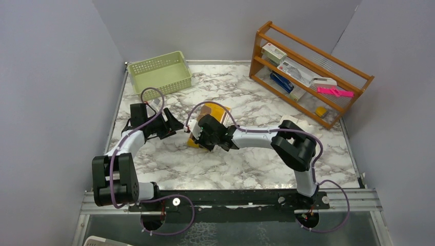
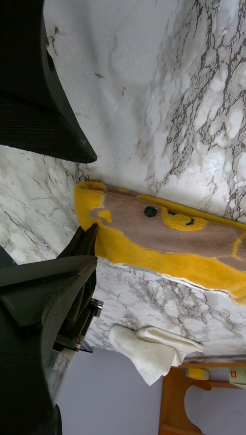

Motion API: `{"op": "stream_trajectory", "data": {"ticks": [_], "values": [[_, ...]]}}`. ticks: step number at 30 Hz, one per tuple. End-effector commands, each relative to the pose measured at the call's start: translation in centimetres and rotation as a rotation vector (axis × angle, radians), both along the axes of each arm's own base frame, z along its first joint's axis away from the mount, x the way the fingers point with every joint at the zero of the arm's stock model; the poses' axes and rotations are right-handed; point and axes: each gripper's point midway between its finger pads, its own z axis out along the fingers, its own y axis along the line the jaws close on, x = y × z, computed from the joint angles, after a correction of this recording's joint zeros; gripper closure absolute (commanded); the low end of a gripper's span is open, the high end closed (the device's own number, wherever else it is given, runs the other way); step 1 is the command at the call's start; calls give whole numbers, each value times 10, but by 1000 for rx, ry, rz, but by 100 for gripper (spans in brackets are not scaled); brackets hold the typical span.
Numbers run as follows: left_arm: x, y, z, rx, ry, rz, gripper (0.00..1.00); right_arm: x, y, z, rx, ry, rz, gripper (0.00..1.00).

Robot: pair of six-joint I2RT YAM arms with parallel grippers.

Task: Roll the towels
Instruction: Roll the towel at the center of the board.

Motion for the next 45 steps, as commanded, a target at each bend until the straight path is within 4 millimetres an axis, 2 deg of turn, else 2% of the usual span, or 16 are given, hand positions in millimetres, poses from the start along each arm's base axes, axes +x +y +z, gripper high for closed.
{"op": "stream_trajectory", "data": {"ticks": [1,5,9,16,20,24,28,31,37,45], "values": [[-5,-2,18,-8,-69,-31,31,-36,-8,20,38,168,26,99],[-9,-5,22,-14,-85,-38,29,-45,-5,38,78,238,44,99],[-15,-11,28,-43,-94,-60,28,-46,-3,50,134,362,67,99],[-27,-23,47,-73,-143,-92,27,-31,-12,61,283,611,102,99],[-31,-31,55,-97,-155,-112,29,-24,-11,48,271,671,91,99],[-40,-50,55,-112,-145,-181,36,-24,-8,31,260,754,96,99],[-52,-80,48,-148,-113,-281,50,-19,-13,20,303,855,94,99],[-55,-95,40,-168,-90,-303,57,-12,-21,18,355,925,91,99],[-47,-99,26,-189,-56,-266,64,-1,-25,9,363,983,65,99],[-32,-103,15,-214,-52,-243,64,2,-21,-3,364,1070,45,99]]}}
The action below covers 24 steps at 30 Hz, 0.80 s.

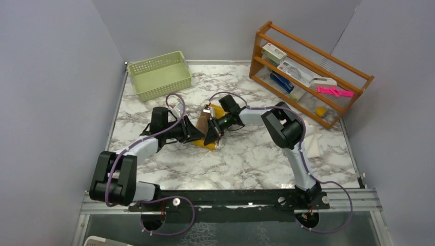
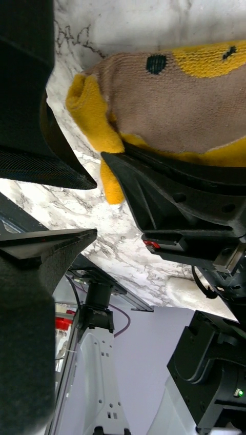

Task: Roll the towels
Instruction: Roll the towel at the center of the board.

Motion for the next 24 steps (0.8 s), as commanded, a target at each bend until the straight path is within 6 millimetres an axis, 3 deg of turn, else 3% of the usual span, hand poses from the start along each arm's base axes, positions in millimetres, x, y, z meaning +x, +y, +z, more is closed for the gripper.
{"op": "stream_trajectory", "data": {"ticks": [1,12,22,24], "values": [[15,-5,1,-31,-41,14,64,2,7,-4,12,36,7,99],[16,-1,-31,16,17,42,65,17,4,-13,-20,111,-74,99],[47,12,-60,123,34,156,68,17,3,-13,-25,116,-82,99],[53,16,-69,150,44,175,70,17,2,-9,-15,93,-75,91]]}}
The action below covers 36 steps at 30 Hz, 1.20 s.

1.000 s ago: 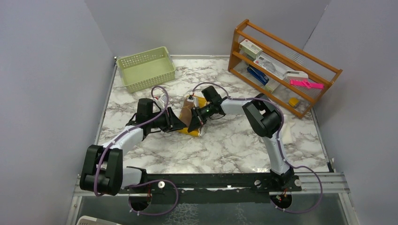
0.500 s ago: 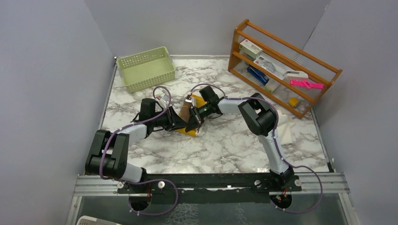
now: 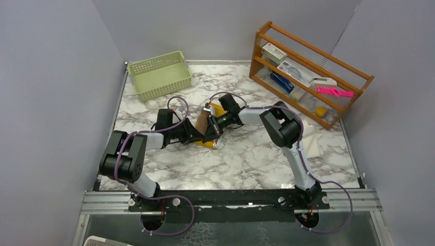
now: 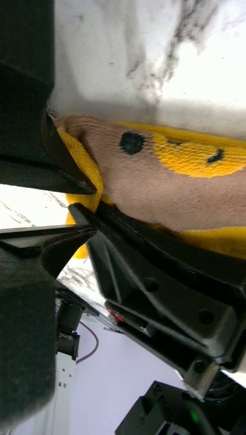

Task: Roll the towels
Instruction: Roll the towel at the center of the board.

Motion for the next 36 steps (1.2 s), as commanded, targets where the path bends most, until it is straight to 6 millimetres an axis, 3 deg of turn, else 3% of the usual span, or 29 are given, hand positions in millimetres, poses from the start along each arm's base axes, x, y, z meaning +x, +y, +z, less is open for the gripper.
{"op": "stream_trajectory", "data": {"ticks": [1,4,6,16,19,24,27,31,36], "values": [[29,12,-16,96,-36,78,70,4,-5,-7,5,-50,-3,84],[30,18,-26,128,-20,99,72,11,-10,0,-26,-175,-31,62],[27,19,-31,138,-11,100,72,15,-15,7,-37,-258,-44,53],[16,22,-45,160,22,93,72,37,-40,47,-107,-628,-133,43],[17,21,-45,156,22,84,73,44,-48,68,-145,-838,-188,40],[15,18,-43,144,24,74,72,28,-44,93,-203,-1171,-193,37],[15,16,-39,137,16,73,73,21,-38,86,-262,-1275,-132,38],[15,15,-32,125,7,74,73,9,-28,61,-345,-1385,-23,38],[18,15,-21,130,-12,71,71,16,-31,36,-454,-1414,12,37]]}}
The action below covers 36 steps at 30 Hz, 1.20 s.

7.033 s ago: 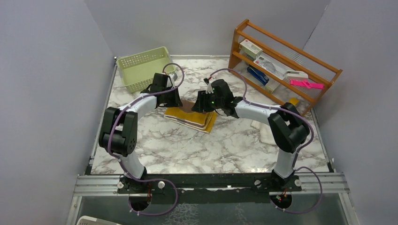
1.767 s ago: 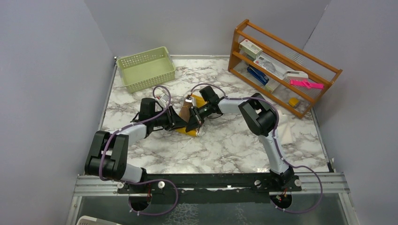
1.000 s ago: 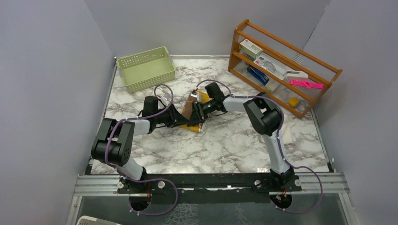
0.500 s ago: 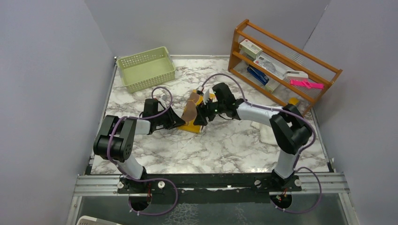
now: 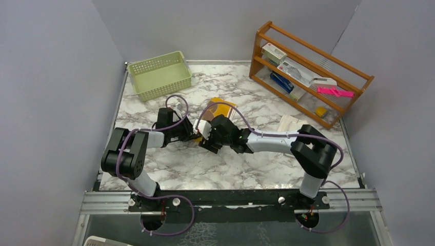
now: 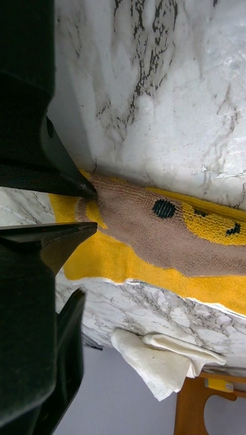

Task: Roll the towels
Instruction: Roll the towel at the center of the board.

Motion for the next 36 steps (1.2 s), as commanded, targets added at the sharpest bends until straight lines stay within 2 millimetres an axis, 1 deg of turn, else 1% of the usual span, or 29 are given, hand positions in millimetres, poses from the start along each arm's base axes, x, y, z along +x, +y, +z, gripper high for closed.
{"op": "stream_trajectory", "data": {"ticks": [1,4,8,12,15,16,19,21,22,24,26,28,31,36], "values": [[-6,8,-4,66,21,7,71,26,-15,-19,-124,-115,-81,37],[-2,8,5,72,6,-2,70,31,-22,-27,-154,-132,-111,37],[2,7,12,72,-7,-13,69,29,-25,-42,-188,-112,-108,39],[3,6,14,65,-10,-18,69,25,-28,-54,-216,-86,-109,44],[4,6,17,62,-13,-18,69,17,-29,-60,-234,-75,-95,50],[6,7,20,62,-19,-15,69,15,-30,-62,-241,-69,-94,55],[11,13,31,55,-35,-6,68,9,-35,-71,-261,-30,-107,80],[16,23,44,50,-58,8,67,6,-39,-74,-259,1,-145,96],[18,28,50,47,-66,13,66,4,-39,-73,-246,24,-159,99],[22,40,65,47,-92,30,66,-5,-34,-66,-198,75,-156,99],[23,54,77,54,-114,52,65,-17,-27,-54,-128,140,-144,99],[21,60,87,70,-136,60,64,-28,-19,-43,-81,204,-120,99],[16,61,94,71,-146,65,63,-38,-10,-36,-54,328,-90,99],[6,56,97,39,-142,48,62,-29,-10,-27,38,537,-81,99]]}}
